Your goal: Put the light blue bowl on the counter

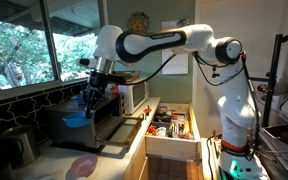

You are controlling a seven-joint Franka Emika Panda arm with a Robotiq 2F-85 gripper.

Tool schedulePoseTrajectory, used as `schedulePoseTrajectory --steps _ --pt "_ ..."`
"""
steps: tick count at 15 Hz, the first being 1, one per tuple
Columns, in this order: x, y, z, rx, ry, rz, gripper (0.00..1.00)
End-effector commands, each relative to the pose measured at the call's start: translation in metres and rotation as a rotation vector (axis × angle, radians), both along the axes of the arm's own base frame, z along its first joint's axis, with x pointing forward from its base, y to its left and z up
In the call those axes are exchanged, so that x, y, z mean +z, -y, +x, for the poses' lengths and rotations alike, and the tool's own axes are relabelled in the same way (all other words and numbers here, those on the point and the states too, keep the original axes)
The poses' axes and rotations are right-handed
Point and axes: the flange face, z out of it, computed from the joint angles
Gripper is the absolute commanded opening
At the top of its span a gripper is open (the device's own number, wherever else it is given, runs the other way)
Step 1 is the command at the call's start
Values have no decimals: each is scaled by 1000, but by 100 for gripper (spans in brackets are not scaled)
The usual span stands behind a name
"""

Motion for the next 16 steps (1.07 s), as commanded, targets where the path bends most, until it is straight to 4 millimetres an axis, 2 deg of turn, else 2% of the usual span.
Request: schedulePoseTrajectory --steps 1,5,8,13,16 --pt "-37 -30 10 7 -11 -101 1" --pt "-89 -78 19 17 42 -177 1" --pt "-117 -101 32 6 118 -198 1" --pt "-152 -112 76 5 192 -108 1" --pt "-174 -119 90 24 173 -93 1"
